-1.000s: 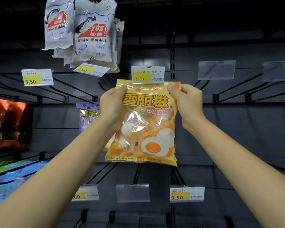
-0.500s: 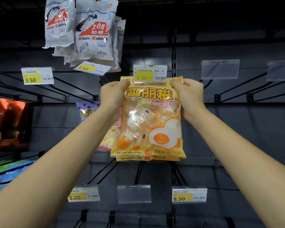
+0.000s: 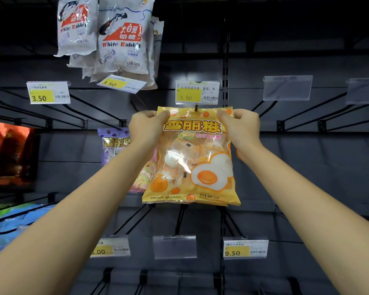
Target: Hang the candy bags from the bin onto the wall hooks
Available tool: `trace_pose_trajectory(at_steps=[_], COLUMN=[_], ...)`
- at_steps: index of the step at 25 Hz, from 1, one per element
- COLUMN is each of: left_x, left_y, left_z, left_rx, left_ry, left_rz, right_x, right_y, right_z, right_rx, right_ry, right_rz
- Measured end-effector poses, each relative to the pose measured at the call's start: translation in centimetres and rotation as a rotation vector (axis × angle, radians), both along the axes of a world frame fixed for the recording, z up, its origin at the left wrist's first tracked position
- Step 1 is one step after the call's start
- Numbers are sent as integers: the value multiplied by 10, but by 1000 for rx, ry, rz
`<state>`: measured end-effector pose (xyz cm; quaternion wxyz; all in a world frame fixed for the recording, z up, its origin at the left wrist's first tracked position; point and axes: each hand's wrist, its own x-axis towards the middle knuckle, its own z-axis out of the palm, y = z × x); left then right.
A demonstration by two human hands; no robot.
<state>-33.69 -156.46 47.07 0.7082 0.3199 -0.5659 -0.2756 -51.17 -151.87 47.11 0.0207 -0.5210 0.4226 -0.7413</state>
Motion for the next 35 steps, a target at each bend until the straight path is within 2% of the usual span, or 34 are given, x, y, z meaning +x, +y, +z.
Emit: trace_pose_trajectory(at_steps=[4,7,10,13,17,20,22,25,28,31,33,35], left_x=[4,12,29,53,82,103,114,123,135,153,165,172], left_y=[10,24,37,56,90,110,126,149,172,203,233,265], left_z=[-14,-38,-65,-104,-172,-220,-263,-341,-431,-516,-566,-602], left_rx=[-116,-194,-335,-434,-449,-432,-360,-179,107,543,735,838], left_ry=[10,-32,-227,-337,-709,-840,-898,-1007,-1145,-1271,-1379,-1485], left_rz=[63,79,306,272,278,288,248,160,59,-11,-69,-178], right_x=[-1,-5,-14,-11,11,20,31,58,85,98,98,94], right_y=[8,20,42,76,114,136,146,152,159,176,192,204], right_z=[-13,-29,-53,-95,-156,-198,-243,-331,-427,-520,-569,-605], right_rx=[-66,-33,-17,-52,-37,-60,30,321,686,1036,1198,1286], right_ry=[47,23,-58,45,229,253,360,730,907,1068,1201,1326], right_rz=[-37,-9,-49,-99,-105,-93,-32,7,142,290,381,470])
